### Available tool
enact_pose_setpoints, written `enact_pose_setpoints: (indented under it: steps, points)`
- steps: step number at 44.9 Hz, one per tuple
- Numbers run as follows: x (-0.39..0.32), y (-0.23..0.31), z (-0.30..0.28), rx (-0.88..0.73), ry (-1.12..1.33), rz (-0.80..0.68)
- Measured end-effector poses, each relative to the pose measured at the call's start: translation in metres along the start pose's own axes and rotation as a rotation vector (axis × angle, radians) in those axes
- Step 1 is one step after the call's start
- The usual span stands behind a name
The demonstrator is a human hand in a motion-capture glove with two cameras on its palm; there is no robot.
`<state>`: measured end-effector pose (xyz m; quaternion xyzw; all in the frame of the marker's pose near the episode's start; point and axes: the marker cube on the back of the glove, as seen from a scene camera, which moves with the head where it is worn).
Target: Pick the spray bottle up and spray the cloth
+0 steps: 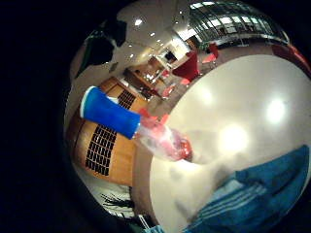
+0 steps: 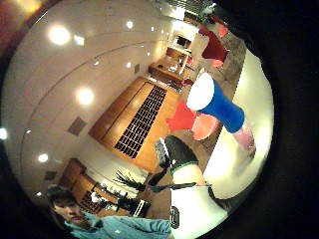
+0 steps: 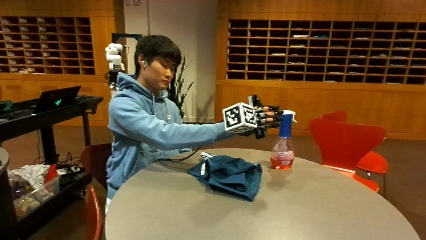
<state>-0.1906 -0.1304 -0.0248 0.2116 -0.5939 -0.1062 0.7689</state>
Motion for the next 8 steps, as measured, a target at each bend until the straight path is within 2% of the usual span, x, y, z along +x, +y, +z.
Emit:
enact_pose_setpoints:
  steps: [8]
  points:
    - [-0.009, 0.034, -0.042, 0.019, 0.025, -0.073]
